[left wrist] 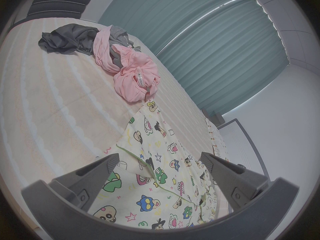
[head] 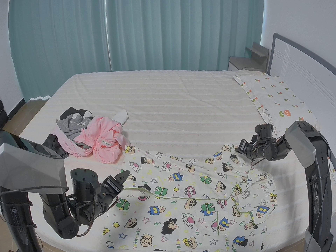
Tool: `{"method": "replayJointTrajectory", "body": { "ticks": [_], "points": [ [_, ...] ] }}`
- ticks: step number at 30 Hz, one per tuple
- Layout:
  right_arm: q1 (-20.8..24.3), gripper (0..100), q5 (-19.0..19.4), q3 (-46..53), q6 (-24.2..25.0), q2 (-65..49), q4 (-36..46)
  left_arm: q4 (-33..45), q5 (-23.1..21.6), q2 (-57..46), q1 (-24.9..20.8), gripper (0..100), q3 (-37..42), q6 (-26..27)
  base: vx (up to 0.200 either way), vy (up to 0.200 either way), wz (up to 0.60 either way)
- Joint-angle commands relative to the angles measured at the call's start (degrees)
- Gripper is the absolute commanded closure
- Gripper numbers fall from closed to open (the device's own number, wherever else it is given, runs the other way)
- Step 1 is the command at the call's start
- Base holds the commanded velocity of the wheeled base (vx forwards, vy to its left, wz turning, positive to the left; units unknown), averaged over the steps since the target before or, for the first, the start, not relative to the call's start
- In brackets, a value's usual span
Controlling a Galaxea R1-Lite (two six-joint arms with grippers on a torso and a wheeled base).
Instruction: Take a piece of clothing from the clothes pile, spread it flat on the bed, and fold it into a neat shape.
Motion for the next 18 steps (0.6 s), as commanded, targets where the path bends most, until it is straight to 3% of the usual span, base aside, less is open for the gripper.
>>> {"method": "replayJointTrajectory", "body": {
  "ticks": [1,7,12,18],
  "points": [
    [0.1,100,0.0,0.1,1.6,-1.3,-0.4,0.0,0.0,0.1,0.0,0,0.0,0.0,0.000,0.000,0.00],
    [0.1,100,-0.1,-0.5,2.5,-2.1,-0.7,0.0,0.1,0.1,0.0,0,0.0,0.0,0.000,0.000,0.00],
    [0.1,100,-2.9,-0.8,5.4,-1.7,-9.8,0.0,0.2,0.2,0.0,0,0.0,0.1,0.000,0.000,0.00],
    [0.3,100,-4.5,-0.7,6.0,-1.0,-14.2,0.0,0.3,0.2,0.0,0,0.0,0.1,0.000,0.000,0.00]
  ]
}}
